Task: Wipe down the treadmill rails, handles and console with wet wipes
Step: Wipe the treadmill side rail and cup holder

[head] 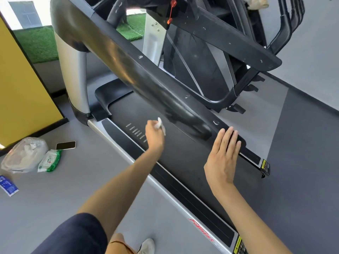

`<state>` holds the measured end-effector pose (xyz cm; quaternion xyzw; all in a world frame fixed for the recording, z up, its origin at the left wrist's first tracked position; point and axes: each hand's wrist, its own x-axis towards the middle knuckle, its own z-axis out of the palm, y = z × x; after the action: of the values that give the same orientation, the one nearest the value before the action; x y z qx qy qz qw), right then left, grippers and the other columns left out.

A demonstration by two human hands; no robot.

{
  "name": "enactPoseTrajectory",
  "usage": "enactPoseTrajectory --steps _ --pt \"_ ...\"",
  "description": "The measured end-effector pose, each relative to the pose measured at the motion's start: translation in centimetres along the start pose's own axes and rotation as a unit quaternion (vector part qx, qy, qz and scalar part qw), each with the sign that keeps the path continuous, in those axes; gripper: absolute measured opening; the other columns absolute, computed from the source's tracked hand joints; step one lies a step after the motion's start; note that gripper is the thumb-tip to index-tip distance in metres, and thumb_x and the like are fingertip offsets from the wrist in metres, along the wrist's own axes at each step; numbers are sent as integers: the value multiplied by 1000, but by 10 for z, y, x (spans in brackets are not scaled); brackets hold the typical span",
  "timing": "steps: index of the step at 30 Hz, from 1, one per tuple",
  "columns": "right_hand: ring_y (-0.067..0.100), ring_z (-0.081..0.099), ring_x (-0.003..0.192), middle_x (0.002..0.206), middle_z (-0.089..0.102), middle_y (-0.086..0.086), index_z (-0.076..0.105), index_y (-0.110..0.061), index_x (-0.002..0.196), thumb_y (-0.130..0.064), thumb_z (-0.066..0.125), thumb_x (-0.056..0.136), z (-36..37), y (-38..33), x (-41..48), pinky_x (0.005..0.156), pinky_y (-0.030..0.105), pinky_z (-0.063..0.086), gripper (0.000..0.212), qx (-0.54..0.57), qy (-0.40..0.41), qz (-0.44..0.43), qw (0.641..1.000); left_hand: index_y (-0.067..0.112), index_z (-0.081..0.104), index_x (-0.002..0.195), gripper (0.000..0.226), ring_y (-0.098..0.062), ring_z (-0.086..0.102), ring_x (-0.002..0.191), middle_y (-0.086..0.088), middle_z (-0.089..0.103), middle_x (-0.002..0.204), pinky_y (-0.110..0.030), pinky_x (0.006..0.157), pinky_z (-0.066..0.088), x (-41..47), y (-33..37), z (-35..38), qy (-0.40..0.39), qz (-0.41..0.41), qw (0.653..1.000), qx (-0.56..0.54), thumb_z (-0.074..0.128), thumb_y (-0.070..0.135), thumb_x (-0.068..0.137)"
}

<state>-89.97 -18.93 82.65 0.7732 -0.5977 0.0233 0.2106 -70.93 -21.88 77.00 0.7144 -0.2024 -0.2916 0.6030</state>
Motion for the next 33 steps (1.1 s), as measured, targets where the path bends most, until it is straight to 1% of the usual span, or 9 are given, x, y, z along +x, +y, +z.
enactPoseTrajectory --steps 6,9,12,15,18,23,28,31,33 --pt "44 -2 144 154 -6 31 -12 9 146 -24 59 85 -4 -1 0 118 51 9 99 -22 -31 2 999 7 53 98 25 -23 48 82 -7 53 97 -25 69 34 -33 32 35 51 -22 998 9 36 -4 84" --pt "42 2 145 155 -1 30 -8 7 148 -20 64 83 -7 3 0 118 50 11 100 4 -33 -14 999 4 58 88 14 -15 46 72 -9 53 88 -17 68 36 -98 12 47 -112 65 991 13 46 2 82" --pt "37 15 145 155 14 26 11 5 149 -6 70 75 -6 19 1 117 46 19 96 105 8 -62 992 7 65 87 8 -16 55 76 -6 58 86 -27 74 44 -117 -9 41 -244 220 936 128 57 9 88" --pt "32 25 143 154 24 22 27 4 147 16 60 64 -8 39 -3 113 42 29 90 205 48 -74 975 5 56 81 18 -17 52 73 -6 57 83 -28 71 44 -93 -1 21 -112 112 982 101 50 14 95" --pt "33 16 145 155 20 21 24 3 148 17 56 68 -7 46 -12 116 42 22 87 223 39 -52 973 -5 50 81 38 -13 45 60 -12 57 75 -9 53 37 -65 22 14 -21 17 1000 14 37 25 101" --pt "19 -3 146 159 5 11 11 -5 151 21 51 74 -2 50 -23 119 34 6 90 274 7 -24 961 10 46 84 19 -15 53 74 -3 62 80 -25 67 43 -124 37 54 -87 -36 995 23 31 -2 87" --pt "13 12 146 159 16 0 12 -21 152 29 44 71 -7 83 -19 115 41 30 100 384 -16 -71 920 11 52 78 21 5 51 62 11 54 67 -9 60 39 -174 34 58 -234 89 968 -8 48 -6 90" --pt "7 32 139 155 22 -19 -12 -48 145 29 35 72 -17 86 -19 84 15 45 116 449 -57 -21 892 15 51 79 18 -8 52 66 5 56 73 -11 53 38 -142 28 47 -115 -6 993 -13 45 6 93" --pt "10 40 133 154 23 -23 -17 -48 144 29 36 73 -18 84 -19 67 10 40 117 450 -54 -11 891 11 53 93 12 -17 52 74 1 57 82 -16 52 38 -118 30 42 -30 -107 994 -23 41 10 95"
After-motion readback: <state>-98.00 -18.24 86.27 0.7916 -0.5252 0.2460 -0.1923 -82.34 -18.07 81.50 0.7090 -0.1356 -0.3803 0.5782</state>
